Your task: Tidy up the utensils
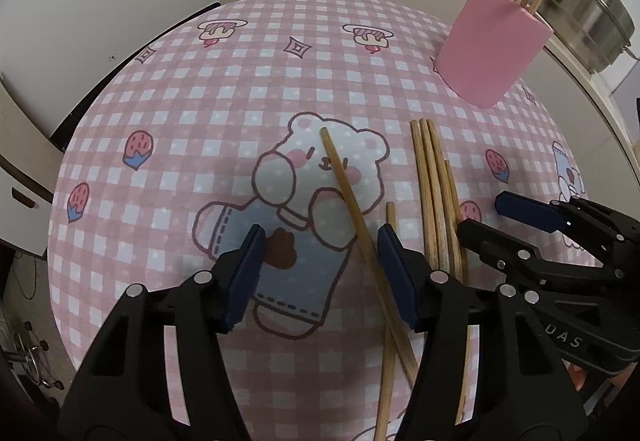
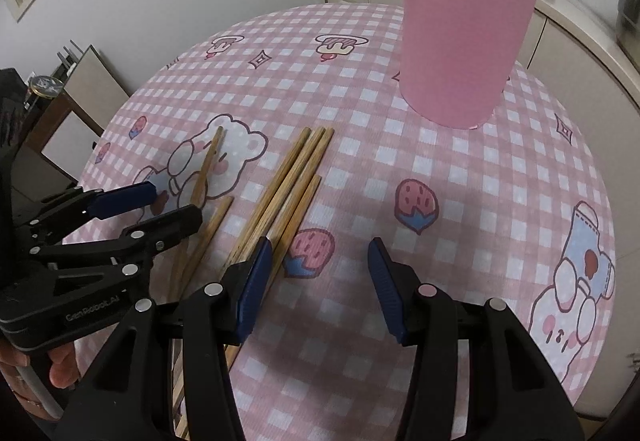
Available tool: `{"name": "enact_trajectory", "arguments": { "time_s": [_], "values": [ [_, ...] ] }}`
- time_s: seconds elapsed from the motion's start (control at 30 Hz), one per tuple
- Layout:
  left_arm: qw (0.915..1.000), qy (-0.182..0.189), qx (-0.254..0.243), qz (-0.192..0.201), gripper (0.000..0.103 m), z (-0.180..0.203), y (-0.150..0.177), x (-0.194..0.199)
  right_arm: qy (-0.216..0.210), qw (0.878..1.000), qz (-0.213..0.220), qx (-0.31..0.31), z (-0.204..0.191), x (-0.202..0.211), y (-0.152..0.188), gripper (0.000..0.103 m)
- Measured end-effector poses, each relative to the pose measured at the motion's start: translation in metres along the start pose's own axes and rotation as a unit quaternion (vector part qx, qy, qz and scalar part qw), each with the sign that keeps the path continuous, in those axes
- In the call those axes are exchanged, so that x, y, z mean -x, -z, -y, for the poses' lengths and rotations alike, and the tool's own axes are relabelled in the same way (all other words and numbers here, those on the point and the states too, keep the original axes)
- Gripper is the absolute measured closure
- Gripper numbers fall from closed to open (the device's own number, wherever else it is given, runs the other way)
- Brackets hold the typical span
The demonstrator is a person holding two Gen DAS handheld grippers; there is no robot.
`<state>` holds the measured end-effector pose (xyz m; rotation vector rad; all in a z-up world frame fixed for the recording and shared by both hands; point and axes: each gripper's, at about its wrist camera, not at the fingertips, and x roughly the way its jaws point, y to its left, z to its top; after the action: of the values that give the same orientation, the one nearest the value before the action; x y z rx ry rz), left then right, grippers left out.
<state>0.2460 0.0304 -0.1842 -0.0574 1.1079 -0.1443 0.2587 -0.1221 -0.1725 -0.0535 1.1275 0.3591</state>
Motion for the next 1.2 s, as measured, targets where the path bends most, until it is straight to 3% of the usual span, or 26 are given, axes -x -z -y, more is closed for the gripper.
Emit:
{"name": "enact_trajectory", "arguments": {
  "time_s": [0.27, 0.43, 0.6, 0.7, 0.9, 1.07, 1.2],
  "values": [
    [1.0, -0.006, 0.0, -0.002, 0.051, -0.006, 0.001, 0.001, 0.014, 1.0, 0.0, 0.02, -0.007, -0.002, -0.004, 0.056],
    [0.9998, -0.016, 0.008, -0.001, 0.065, -0.01, 0.001, 0.001, 0.01, 1.0, -0.004, 0.012, 0.0, 0.0, -0.002, 0.056],
    [0.9997, -0.024, 0.009, -0.002, 0.071, -0.006, -0.001, 0.0, 0.014, 1.0, -0.006, 0.018, -0.007, 0.0, -0.001, 0.056],
    [0.9996, -0.028, 0.005, -0.006, 0.076, -0.001, -0.001, -0.001, 0.015, 1.0, -0.006, 0.021, -0.009, -0.001, -0.004, 0.064],
    [0.9998, -0.015, 0.008, -0.013, 0.084, 0.003, -0.002, -0.002, 0.036, 0.998, -0.01, 0.047, -0.022, -0.011, -0.009, 0.07],
    [0.9999, -0.009, 0.008, -0.011, 0.092, 0.004, -0.003, -0.003, 0.042, 0.997, -0.005, 0.058, -0.021, -0.014, -0.014, 0.092],
    [0.9996, 0.01, 0.023, -0.01, 0.097, -0.001, -0.004, -0.002, 0.038, 0.998, 0.0, 0.058, -0.017, -0.013, -0.013, 0.096]
  ]
}}
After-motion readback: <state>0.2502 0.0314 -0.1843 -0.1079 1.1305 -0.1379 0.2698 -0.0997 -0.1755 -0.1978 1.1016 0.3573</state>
